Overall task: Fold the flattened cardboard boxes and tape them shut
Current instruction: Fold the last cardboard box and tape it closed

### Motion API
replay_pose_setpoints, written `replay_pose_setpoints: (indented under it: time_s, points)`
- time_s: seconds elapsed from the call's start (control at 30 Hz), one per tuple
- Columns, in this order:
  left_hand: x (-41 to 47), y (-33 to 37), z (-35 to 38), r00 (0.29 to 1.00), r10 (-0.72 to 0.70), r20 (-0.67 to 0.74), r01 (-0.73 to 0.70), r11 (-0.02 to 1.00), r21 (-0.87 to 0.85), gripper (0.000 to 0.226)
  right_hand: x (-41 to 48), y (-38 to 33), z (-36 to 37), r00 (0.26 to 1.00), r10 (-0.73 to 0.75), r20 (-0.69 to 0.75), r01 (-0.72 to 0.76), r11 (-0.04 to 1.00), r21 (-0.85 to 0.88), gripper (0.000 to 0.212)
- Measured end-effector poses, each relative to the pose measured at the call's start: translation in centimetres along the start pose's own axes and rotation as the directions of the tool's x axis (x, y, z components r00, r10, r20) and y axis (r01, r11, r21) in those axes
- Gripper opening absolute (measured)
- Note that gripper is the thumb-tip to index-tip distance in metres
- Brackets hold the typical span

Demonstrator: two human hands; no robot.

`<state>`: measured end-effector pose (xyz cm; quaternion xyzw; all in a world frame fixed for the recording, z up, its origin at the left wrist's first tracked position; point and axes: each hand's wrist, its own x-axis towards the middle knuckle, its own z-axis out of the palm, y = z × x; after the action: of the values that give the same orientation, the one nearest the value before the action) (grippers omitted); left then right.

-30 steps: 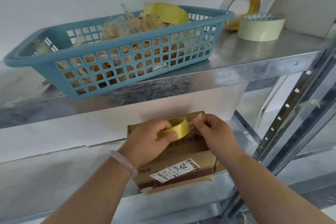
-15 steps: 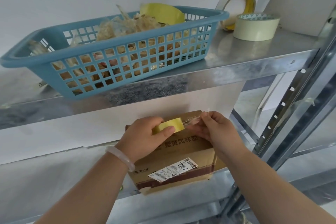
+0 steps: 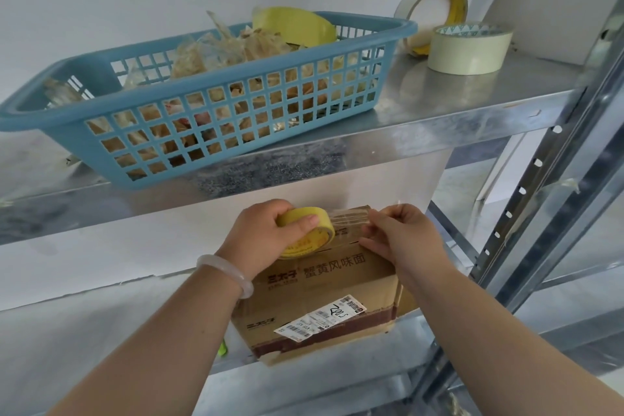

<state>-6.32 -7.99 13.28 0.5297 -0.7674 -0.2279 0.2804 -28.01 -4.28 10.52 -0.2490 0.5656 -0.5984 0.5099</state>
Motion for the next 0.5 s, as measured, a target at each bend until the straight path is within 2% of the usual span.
replay_pose_setpoints:
  time_s: [0.2,0.33,0.5]
  points:
    - [0.9,0.7,0.4,0.997,-0.056,-0.048,0.049,0.99,-0.131,0.051,0.2,0.2,0.1,1.0,-0.012,-0.023,0.011,1.0,-0.015,0.018]
    - [0.7,-0.2,0.6,0.999,-0.054,-0.008,0.053,0.998,-0.033,0.04,0.2,0.6,0.1,0.999,-0.031,-0.02,0.03,0.999,-0.04,0.017]
    - [1.0,0.3,0.6,0.998,-0.03,0.059,0.027,0.998,0.056,0.049,0.3,0.0,-0.4,1.0,-0.01,-0.018,0.011,0.998,0.057,0.014]
